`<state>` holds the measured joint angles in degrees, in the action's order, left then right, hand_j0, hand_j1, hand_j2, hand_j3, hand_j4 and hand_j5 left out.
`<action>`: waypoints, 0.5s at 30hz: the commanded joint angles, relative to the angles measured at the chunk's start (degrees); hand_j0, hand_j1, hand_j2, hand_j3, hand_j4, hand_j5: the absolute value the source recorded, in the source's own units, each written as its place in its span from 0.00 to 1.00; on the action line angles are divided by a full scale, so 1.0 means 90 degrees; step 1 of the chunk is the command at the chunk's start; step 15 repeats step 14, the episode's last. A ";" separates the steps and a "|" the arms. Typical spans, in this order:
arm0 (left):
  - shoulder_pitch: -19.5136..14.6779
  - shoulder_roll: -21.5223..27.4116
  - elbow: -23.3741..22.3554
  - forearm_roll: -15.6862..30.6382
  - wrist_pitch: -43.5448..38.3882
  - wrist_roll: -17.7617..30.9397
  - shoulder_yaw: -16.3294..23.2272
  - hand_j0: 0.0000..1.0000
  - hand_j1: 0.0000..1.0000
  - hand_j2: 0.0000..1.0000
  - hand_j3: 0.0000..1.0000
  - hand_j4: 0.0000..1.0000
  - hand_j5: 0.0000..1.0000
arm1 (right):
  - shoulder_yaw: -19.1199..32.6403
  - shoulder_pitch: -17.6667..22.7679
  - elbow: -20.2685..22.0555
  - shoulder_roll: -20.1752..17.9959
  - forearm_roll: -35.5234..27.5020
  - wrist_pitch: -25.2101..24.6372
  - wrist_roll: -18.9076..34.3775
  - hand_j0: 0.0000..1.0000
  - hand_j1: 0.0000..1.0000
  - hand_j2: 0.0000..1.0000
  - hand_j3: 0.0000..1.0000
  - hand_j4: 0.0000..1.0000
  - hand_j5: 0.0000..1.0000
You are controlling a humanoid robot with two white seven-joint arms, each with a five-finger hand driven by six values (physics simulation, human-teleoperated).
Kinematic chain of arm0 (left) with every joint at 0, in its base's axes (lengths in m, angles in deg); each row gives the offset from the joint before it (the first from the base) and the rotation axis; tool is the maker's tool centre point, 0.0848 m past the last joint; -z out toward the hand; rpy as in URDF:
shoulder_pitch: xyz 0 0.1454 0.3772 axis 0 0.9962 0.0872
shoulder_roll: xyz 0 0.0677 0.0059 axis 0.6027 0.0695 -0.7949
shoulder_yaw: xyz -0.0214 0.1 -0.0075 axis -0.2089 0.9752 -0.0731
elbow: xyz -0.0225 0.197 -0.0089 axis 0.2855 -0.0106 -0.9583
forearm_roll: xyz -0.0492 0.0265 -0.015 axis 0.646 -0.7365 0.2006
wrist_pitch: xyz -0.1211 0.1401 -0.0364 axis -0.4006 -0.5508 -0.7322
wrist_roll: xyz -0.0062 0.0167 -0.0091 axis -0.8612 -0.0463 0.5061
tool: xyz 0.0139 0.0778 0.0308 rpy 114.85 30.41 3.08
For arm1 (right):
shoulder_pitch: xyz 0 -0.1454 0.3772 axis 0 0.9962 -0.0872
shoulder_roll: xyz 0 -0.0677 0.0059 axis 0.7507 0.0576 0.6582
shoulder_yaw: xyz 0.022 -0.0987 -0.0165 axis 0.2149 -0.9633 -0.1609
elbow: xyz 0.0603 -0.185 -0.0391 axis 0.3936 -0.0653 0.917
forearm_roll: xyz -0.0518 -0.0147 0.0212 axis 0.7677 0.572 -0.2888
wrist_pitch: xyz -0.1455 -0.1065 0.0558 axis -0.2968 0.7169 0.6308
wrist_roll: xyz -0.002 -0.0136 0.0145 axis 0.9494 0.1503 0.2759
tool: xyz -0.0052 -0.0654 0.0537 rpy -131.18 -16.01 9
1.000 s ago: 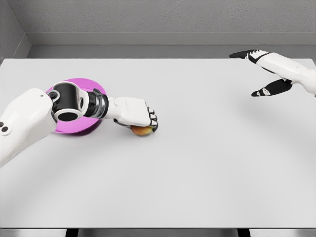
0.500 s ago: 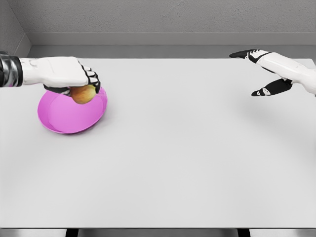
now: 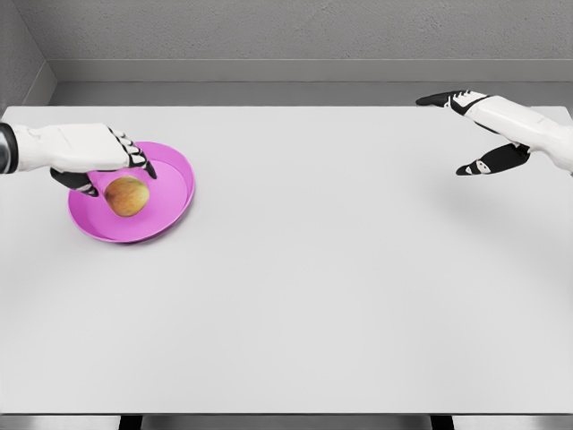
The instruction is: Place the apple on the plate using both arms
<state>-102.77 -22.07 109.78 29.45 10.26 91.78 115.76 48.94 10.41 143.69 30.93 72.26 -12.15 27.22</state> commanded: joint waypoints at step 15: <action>-0.0088 -0.0549 -0.3790 0.1152 -0.0016 -0.0003 -0.1062 1.00 1.00 1.00 1.00 1.00 1.00 | 0.0020 -0.0019 0.0003 -0.0019 -0.0039 -0.0019 -0.0003 1.00 1.00 1.00 1.00 1.00 1.00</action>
